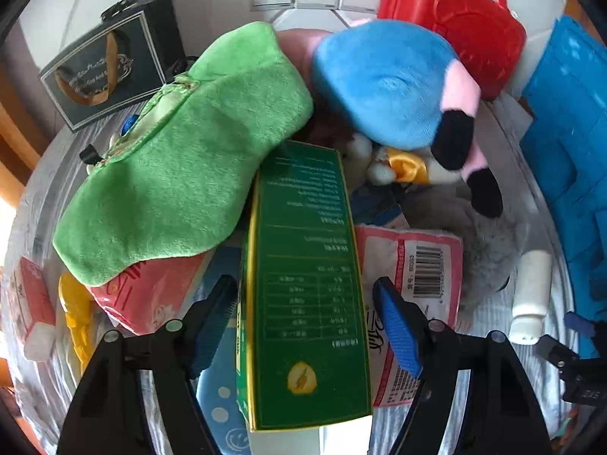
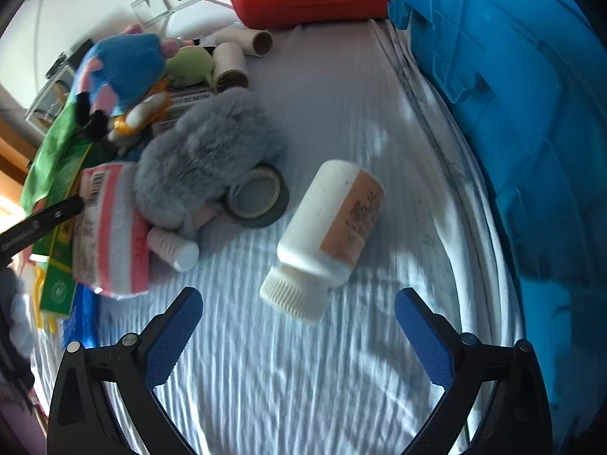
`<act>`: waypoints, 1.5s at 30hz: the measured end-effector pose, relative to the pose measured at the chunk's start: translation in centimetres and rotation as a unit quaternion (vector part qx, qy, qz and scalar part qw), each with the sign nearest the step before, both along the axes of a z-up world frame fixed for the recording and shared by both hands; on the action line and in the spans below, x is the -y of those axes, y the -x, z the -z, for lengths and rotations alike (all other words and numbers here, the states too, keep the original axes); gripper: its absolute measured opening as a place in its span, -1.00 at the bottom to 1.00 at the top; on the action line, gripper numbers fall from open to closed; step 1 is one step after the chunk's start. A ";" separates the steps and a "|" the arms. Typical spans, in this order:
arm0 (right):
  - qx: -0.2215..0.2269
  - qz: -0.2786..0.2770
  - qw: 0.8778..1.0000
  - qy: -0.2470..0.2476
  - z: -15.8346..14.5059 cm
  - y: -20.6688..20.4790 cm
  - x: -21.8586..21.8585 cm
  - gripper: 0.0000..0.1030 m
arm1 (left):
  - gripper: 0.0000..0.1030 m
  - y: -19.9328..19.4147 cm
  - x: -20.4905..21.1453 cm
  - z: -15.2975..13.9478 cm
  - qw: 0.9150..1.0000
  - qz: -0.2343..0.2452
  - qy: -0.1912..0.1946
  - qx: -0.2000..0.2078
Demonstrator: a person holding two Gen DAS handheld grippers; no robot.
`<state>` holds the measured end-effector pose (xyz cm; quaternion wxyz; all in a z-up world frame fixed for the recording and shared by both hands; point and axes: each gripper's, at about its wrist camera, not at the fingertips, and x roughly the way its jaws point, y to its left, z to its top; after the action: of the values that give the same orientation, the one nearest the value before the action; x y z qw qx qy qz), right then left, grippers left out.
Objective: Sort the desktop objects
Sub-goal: 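Grasp green medicine box with left tool while right tool grasps white pill bottle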
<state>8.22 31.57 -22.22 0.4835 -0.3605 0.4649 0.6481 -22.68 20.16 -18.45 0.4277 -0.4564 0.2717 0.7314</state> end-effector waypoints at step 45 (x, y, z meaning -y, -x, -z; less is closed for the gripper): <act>0.039 -0.110 0.992 0.050 0.2 4.1 9.1 0.09 | 0.02 -9.0 12.8 3.4 0.999 -0.002 0.036 0.010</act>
<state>4.15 22.50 -22.43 0.4083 -0.4583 0.4351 0.6587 -13.72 7.36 -21.83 0.4122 -0.4796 0.2921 0.7175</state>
